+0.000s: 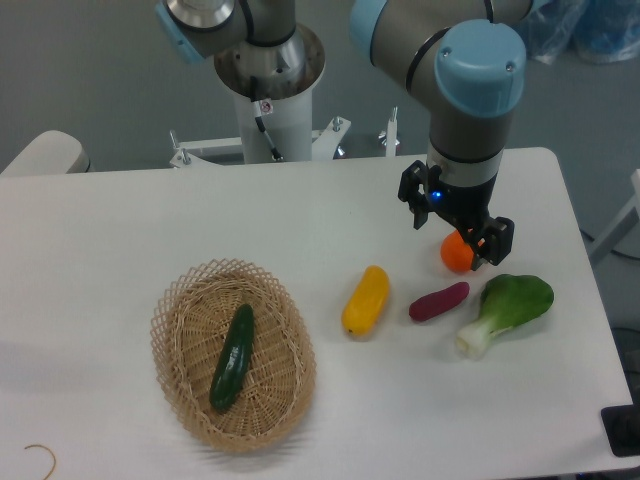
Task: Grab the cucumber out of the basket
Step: 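Move the gripper from beside the orange over to the wicker basket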
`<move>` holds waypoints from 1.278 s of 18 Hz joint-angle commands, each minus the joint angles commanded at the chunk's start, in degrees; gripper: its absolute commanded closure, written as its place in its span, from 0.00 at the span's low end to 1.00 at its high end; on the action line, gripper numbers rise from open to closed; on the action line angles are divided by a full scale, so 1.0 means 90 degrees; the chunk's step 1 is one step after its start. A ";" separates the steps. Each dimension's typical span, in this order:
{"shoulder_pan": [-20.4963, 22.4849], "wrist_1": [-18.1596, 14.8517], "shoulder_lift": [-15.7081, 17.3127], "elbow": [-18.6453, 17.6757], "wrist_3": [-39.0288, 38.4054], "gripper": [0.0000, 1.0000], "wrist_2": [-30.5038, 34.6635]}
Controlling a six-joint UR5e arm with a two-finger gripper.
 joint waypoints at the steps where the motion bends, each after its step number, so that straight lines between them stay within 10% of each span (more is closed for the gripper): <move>1: -0.0010 0.0010 0.0000 -0.0019 0.0000 0.00 0.0010; 10: -0.0361 0.0165 -0.0029 -0.0195 -0.0126 0.00 -0.0195; 23: -0.1552 0.0488 0.0029 -0.1132 -0.4177 0.00 -0.0770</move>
